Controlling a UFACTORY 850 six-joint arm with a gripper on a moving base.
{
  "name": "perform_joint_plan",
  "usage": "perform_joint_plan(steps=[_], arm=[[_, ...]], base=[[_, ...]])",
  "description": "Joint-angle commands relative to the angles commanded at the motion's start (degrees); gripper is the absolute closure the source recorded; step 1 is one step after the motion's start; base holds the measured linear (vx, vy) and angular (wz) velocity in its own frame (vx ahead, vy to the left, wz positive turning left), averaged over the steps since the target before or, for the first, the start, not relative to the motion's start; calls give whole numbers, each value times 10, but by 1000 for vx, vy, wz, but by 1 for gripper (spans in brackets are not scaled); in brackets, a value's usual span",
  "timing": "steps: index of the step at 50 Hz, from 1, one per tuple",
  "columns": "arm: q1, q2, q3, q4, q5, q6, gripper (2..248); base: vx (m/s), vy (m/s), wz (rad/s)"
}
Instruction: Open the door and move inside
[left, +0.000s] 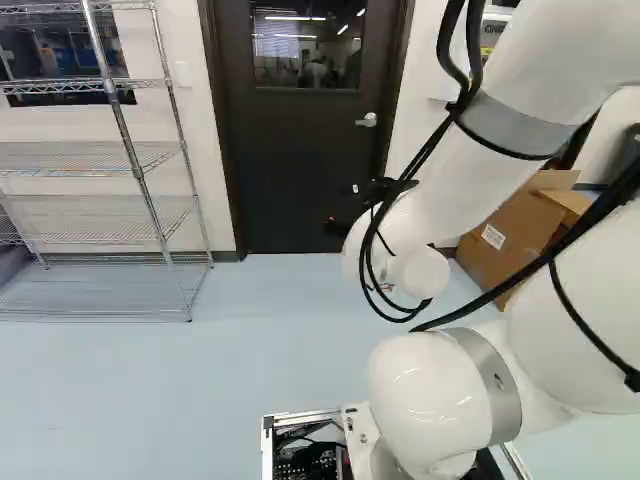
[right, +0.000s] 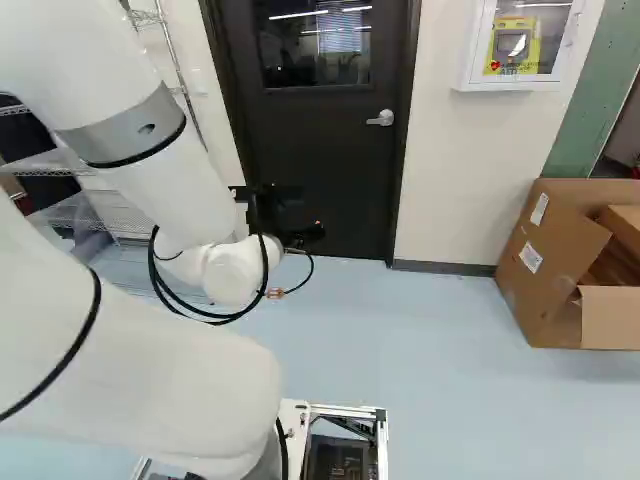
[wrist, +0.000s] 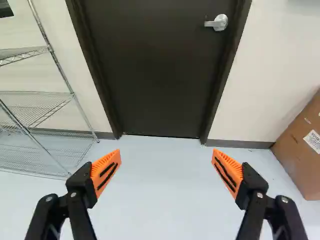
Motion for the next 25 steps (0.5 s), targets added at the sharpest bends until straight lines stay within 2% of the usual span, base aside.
perform_joint_plan(steps=[11, 25], arm=[[0, 0, 0, 0, 0, 0, 3], [0, 0, 0, 0, 0, 0, 3]], base=[[55, -1, -2], [130, -1, -7]])
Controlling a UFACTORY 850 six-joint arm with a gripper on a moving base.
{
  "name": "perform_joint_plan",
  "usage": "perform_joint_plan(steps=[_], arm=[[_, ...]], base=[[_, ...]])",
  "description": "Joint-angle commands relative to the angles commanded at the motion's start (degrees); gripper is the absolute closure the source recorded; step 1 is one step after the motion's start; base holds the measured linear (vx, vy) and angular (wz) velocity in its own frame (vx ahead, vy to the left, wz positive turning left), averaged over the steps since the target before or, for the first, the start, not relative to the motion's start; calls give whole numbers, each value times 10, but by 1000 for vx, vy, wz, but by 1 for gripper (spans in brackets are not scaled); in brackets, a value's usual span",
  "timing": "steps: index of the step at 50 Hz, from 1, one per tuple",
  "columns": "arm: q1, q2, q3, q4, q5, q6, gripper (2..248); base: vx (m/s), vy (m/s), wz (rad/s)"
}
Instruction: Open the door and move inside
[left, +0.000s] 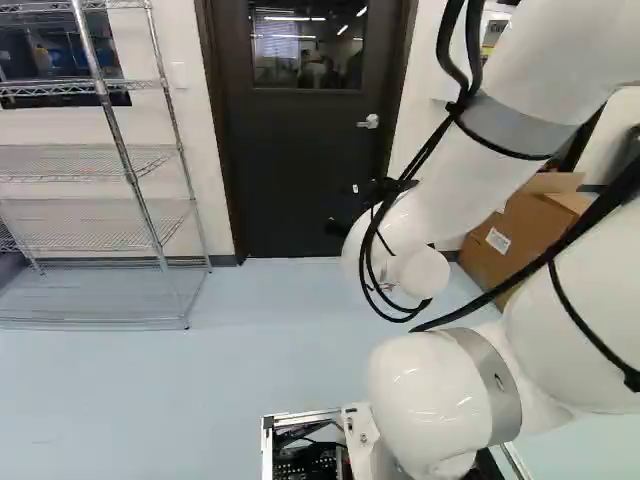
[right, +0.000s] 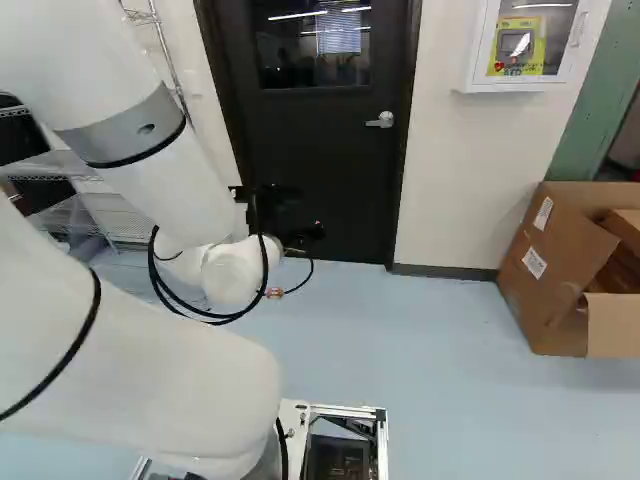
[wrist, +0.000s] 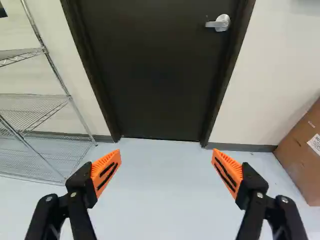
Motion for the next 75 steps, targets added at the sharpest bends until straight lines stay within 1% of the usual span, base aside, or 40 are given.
perform_joint_plan(steps=[28, 46, 75], arm=[[0, 0, 0, 0, 0, 0, 3], [0, 0, 0, 0, 0, 0, 3], [0, 0, 0, 0, 0, 0, 3]], base=[[169, 1, -13], [178, -24, -161], [175, 9, -166]])
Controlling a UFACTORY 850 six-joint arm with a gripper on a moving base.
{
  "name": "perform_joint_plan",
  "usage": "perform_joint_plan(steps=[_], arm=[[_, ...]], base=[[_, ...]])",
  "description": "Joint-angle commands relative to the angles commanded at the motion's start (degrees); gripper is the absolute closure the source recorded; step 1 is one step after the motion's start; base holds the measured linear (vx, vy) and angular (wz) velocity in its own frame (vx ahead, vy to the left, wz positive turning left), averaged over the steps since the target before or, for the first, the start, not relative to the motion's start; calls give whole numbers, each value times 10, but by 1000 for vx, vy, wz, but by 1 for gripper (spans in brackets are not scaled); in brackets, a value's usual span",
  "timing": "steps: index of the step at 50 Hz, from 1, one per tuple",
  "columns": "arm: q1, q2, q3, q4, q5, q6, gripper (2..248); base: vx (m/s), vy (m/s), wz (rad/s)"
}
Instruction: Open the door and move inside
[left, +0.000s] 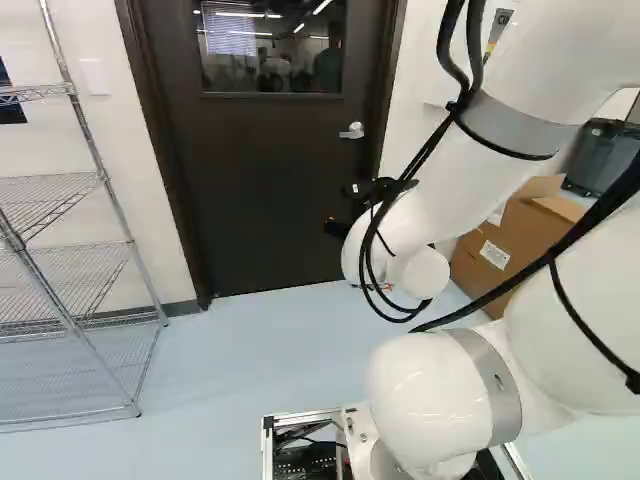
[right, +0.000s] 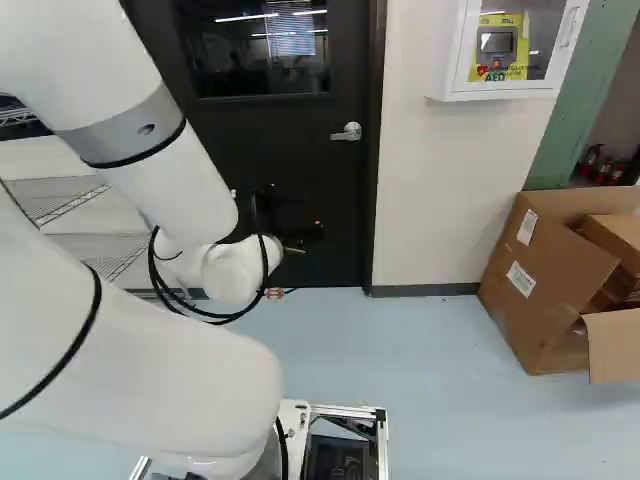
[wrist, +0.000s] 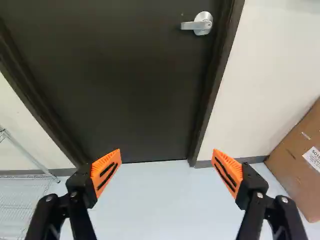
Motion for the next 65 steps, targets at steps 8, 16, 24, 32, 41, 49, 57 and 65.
perform_joint_plan(steps=[8, 16, 24, 32, 41, 49, 57, 65], arm=[[0, 0, 0, 0, 0, 0, 3], [0, 0, 0, 0, 0, 0, 3], [0, 0, 0, 0, 0, 0, 3], [0, 0, 0, 0, 0, 0, 3], [0, 0, 0, 0, 0, 0, 3], [0, 0, 0, 0, 0, 0, 3], [0, 0, 0, 0, 0, 0, 3], [0, 0, 0, 0, 0, 0, 3]], base=[[177, 14, -163], [174, 13, -166], [173, 12, -159], [175, 13, -172], [171, 28, -108], [163, 45, -23], [156, 42, -20], [148, 45, -21]])
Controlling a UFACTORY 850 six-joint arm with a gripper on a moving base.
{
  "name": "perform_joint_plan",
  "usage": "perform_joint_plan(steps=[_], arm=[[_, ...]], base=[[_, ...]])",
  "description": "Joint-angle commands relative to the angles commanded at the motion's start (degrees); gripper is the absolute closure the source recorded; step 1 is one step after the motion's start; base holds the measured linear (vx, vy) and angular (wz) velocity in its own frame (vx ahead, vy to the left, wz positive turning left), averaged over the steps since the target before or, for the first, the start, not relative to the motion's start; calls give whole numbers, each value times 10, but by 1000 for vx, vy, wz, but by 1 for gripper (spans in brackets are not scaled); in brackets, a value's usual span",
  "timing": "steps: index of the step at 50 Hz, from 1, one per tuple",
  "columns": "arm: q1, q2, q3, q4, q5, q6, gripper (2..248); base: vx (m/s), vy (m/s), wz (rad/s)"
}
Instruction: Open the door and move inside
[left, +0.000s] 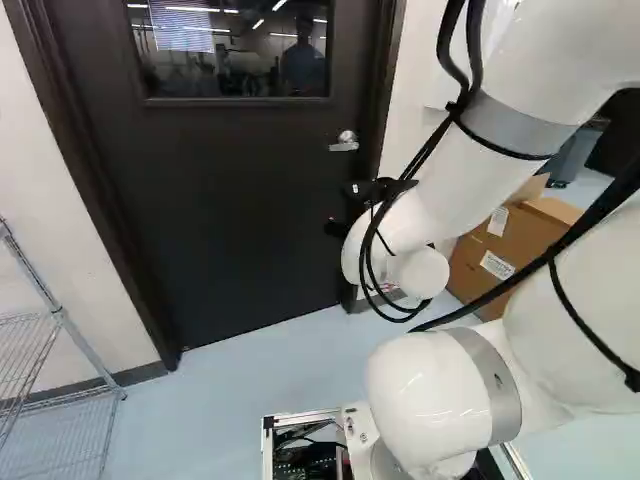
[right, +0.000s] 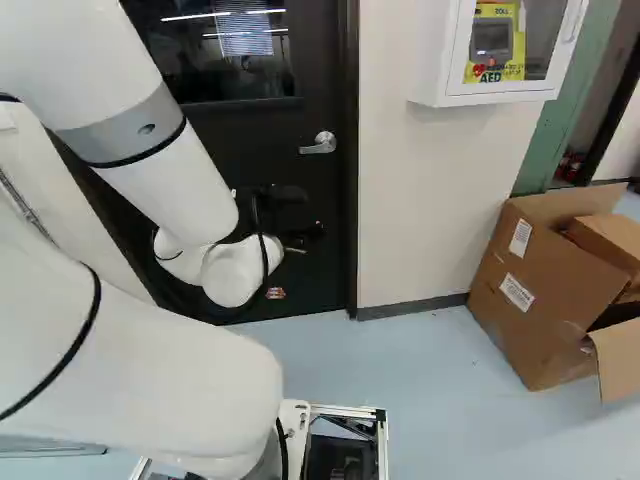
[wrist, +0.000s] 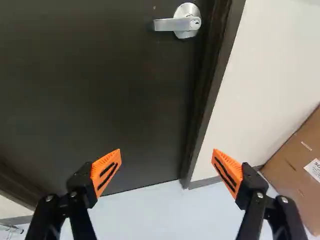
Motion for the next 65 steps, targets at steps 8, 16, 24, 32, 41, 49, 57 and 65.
perform_joint_plan(steps=[8, 16, 24, 32, 41, 49, 57, 65], arm=[[0, 0, 0, 0, 0, 0, 3], [0, 0, 0, 0, 0, 0, 3], [0, 0, 0, 0, 0, 0, 3], [0, 0, 0, 0, 0, 0, 3], [0, 0, 0, 0, 0, 0, 3], [0, 0, 0, 0, 0, 0, 3], [0, 0, 0, 0, 0, 0, 3], [0, 0, 0, 0, 0, 0, 3]], base=[[125, 42, -21], [105, 42, -14], [93, 42, -12], [87, 36, -12], [88, 38, -12], [77, 36, -11], [34, 13, -10], [0, 0, 0]])
